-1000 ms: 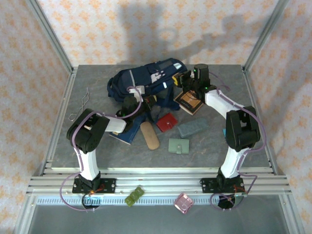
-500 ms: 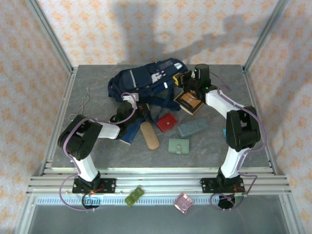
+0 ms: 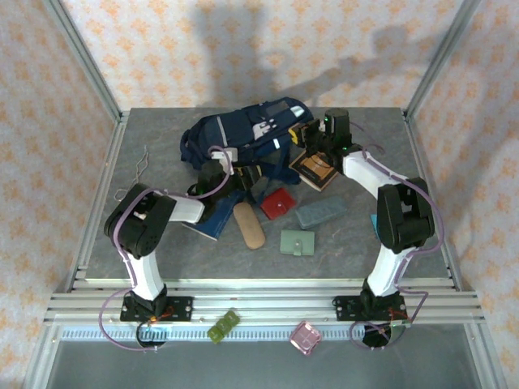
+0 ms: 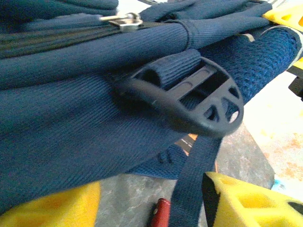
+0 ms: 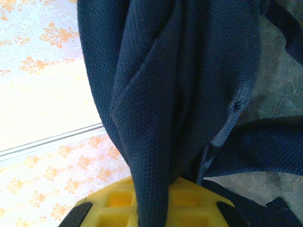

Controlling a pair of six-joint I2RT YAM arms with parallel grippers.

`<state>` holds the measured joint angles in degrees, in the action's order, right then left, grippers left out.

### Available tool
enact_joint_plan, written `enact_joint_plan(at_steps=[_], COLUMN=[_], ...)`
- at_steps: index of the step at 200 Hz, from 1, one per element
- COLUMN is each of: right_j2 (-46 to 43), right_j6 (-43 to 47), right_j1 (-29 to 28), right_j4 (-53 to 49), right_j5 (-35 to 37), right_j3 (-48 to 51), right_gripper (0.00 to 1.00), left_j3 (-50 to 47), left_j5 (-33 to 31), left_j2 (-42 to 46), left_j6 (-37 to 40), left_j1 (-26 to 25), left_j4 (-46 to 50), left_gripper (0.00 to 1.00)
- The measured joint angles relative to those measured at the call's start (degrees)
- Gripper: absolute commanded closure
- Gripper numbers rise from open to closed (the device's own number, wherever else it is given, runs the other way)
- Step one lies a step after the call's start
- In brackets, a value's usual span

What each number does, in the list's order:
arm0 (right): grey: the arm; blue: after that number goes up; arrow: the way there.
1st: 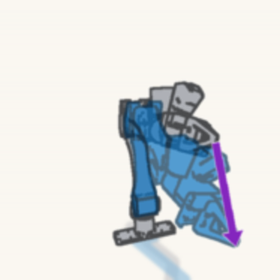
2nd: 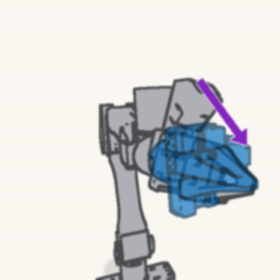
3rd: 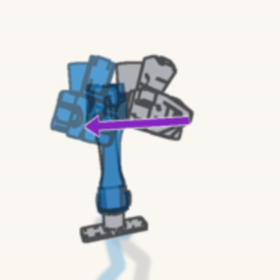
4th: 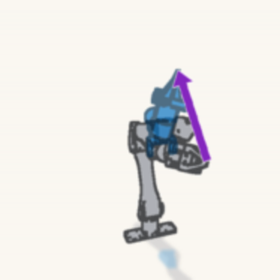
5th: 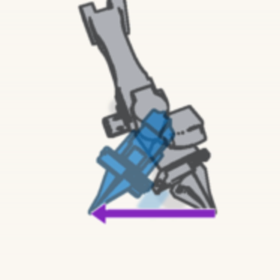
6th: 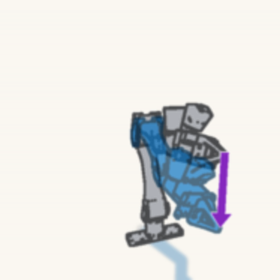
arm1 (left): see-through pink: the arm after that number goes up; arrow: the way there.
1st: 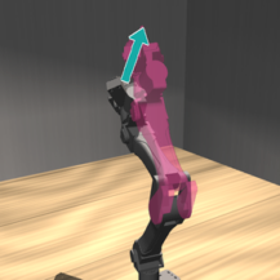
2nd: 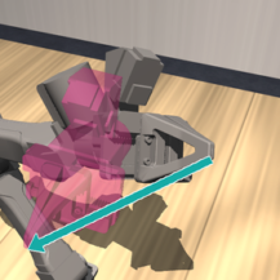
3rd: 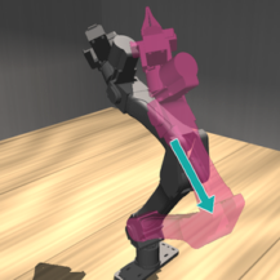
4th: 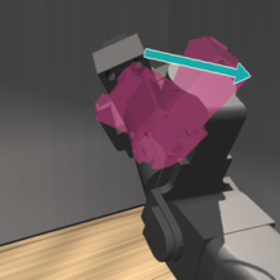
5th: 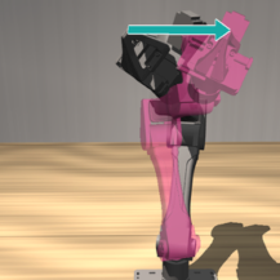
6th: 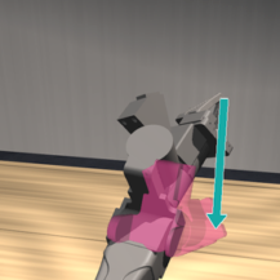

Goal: Pack the student bag

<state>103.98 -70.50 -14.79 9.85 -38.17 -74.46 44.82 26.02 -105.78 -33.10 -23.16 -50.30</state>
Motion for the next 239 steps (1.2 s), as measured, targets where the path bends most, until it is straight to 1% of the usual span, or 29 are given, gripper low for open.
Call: enact_joint_plan(at_steps=[21,47,50,58,77,86,100,111,115,141,146,150,173,180,184,201,213,223,239], right_j2=[0.0,0.0,0.0,0.0,0.0,0.0,0.0,0.0,0.0,0.0,0.0,0.0,0.0,0.0,0.0,0.0,0.0,0.0,0.0], right_j6=[0.0,0.0,0.0,0.0,0.0,0.0,0.0,0.0,0.0,0.0,0.0,0.0,0.0,0.0,0.0,0.0,0.0,0.0,0.0], right_j1=[0.0,0.0,0.0,-0.1,0.0,0.0,0.0,0.0,0.0,-0.3,-0.4,-0.4,-0.5,-0.5,-0.5,-0.5,-0.4,-0.3,-0.3], right_j4=[0.0,0.0,0.0,0.0,0.0,0.0,0.0,0.0,0.0,-0.5,-0.5,-0.5,-0.4,-0.4,-0.4,-0.4,-0.4,-0.4,-0.4], right_j5=[0.0,0.0,0.0,0.0,0.0,0.0,0.0,0.0,0.0,-0.4,-0.5,-0.5,-0.9,-0.9,-0.9,-0.7,-0.6,-0.6,-0.6], right_j3=[0.0,-0.2,-0.3,-0.4,-0.7,-0.7,-0.7,-0.7,-0.7,-0.7,-0.7,-0.7,-0.7,-0.7,-0.7,-0.7,-0.7,-0.7,-0.7], right_gripper=[1.00,1.00,1.00,1.00,1.00,1.00,1.00,1.00,1.00,1.00,1.00,1.00,1.00,1.00,1.00,1.00,1.00,1.00,1.00], left_j3=[1.9,3.6,3.9,4.7,6.5,6.6,6.0,5.0,4.5,1.7,1.4,1.1,0.2,0.1,0.1,0.1,0.1,0.1,0.0], left_j5=[1.2,2.4,2.5,2.8,4.2,4.4,4.9,5.0,5.0,5.0,5.0,5.0,5.0,5.0,5.0,5.0,5.0,5.2,5.3], left_j2=[-2.1,-3.5,-3.5,-3.9,-4.3,-4.3,-4.2,-3.9,-3.6,-1.2,-0.7,-0.3,1.1,1.3,1.4,1.6,1.7,1.9,2.3], left_j6=[-0.5,-1.4,-1.4,-1.4,-1.2,-1.5,-1.4,-1.3,-1.5,-0.9,-0.8,-0.7,0.2,0.3,0.5,1.1,1.5,1.7,1.7], left_j1=[0.0,0.1,0.1,0.1,0.1,0.2,0.5,0.7,0.9,1.6,1.7,1.8,2.3,2.3,2.3,2.4,2.7,3.0,3.1], left_j4=[-0.7,-1.1,-1.1,-1.1,-0.8,-0.9,-0.8,-0.9,-0.9,-0.9,-0.9,-0.9,-0.6,-0.4,-0.2,0.8,1.7,2.2,2.4], left_gripper=[0.37,0.38,0.39,0.49,0.69,0.77,0.80,0.89,0.90,0.90,0.93,1.00,1.00,0.90,0.86,0.78,0.69,0.68,0.69])
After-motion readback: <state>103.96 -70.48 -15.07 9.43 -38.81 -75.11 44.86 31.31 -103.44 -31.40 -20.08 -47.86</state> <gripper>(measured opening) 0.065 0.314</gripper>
